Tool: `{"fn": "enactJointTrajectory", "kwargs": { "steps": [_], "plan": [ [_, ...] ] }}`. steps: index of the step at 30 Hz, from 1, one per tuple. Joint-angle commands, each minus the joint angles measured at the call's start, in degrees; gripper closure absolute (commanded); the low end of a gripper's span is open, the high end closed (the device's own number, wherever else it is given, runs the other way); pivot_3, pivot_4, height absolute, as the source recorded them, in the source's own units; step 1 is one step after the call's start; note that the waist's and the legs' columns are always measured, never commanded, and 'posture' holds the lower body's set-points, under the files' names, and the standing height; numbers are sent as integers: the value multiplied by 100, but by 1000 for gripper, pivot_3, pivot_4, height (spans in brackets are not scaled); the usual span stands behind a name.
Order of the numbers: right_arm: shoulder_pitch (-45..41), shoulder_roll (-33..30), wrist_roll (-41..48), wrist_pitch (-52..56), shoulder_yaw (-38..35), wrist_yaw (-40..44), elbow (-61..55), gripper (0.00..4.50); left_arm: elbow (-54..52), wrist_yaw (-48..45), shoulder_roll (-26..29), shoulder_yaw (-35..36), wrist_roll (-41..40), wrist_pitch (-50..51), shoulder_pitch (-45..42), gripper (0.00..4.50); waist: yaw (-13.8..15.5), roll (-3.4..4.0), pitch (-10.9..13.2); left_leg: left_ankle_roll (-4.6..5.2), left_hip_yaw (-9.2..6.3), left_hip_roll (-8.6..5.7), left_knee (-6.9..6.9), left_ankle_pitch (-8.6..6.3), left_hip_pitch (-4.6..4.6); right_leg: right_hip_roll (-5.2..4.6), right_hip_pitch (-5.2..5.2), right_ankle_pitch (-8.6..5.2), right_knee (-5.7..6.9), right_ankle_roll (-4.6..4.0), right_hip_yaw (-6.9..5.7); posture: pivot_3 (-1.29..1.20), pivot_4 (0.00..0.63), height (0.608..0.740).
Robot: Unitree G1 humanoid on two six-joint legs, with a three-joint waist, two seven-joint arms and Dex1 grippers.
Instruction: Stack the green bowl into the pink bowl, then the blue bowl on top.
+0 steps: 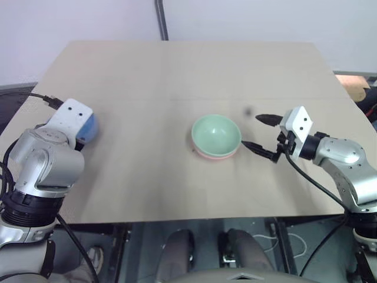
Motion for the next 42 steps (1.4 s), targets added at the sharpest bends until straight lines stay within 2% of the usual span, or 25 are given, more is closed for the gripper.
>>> {"fn": "enactJointTrajectory", "kwargs": {
  "steps": [1,2,8,9,20,27,30,33,35,39,42],
  "plan": [
    [-66,-19,60,-174,-101,92,-114,0,237,302,-146,-71,-105,-276,-20,1378,6,0,0,0,0,-1,0,0,0,-1,0,2,-1,-3,0,0,150,740],
    [-50,-15,89,-178,-124,103,-154,0,315,353,-170,-127,-116,-376,-18,1599,6,0,0,0,0,-1,0,0,0,-1,0,2,-1,-3,0,0,150,740],
    [38,58,444,-67,-283,127,-539,0,740,591,-295,-302,-225,-887,-139,4148,-18,0,0,-1,0,0,0,0,0,-1,-1,4,2,-6,0,0,150,740],
    [64,47,499,-29,-302,122,-615,0,785,614,-303,-324,-242,-958,-162,4390,-21,0,0,-1,0,0,0,0,0,-1,-1,4,2,-6,-1,0,150,740],
    [-23,209,1314,389,-379,17,-1128,0,792,556,-265,-562,-349,-1447,-338,4463,-27,-2,-1,-1,0,0,0,1,0,-2,-1,4,3,-6,-1,0,150,740],
    [-241,441,1234,437,-12,-138,-1208,0,626,367,-217,-590,-510,-1716,-439,4463,-15,-2,-1,-1,0,0,0,1,-1,-2,-2,4,3,-6,-2,0,150,740],
    [-246,437,1219,441,2,-183,-1215,0,121,-64,-396,-424,-1020,-2340,-521,4463,21,-2,-1,-4,0,-1,1,2,-4,-4,-2,4,-1,-6,-3,0,150,740],
    [-144,351,1226,458,-109,-235,-1271,0,-609,-737,-709,-234,-1858,-3233,-647,4463,73,-2,-1,-9,-1,-3,3,6,-10,-8,-2,5,-6,-6,-5,0,150,740],
    [5,251,1267,510,-343,-345,-1393,0,-898,-1271,-839,-404,-2245,-3990,-879,4463,80,-2,0,-6,-5,-4,14,3,-18,-9,-2,5,-6,-6,-9,0,150,740],
    [396,80,1431,690,-993,-720,-1789,0,-607,-2287,-1181,-839,-2792,-5218,-1515,4463,130,5,-2,-4,-11,-6,30,2,-37,-8,-13,5,-4,-6,-15,0,150,740],
    [613,2,1510,805,-1253,-923,-2042,0,-281,-2892,-1225,-1028,-2953,-5864,-1762,4463,83,10,-3,-2,-15,-6,44,1,-43,-5,-13,5,1,-5,-19,0,150,740]
  ]
}}
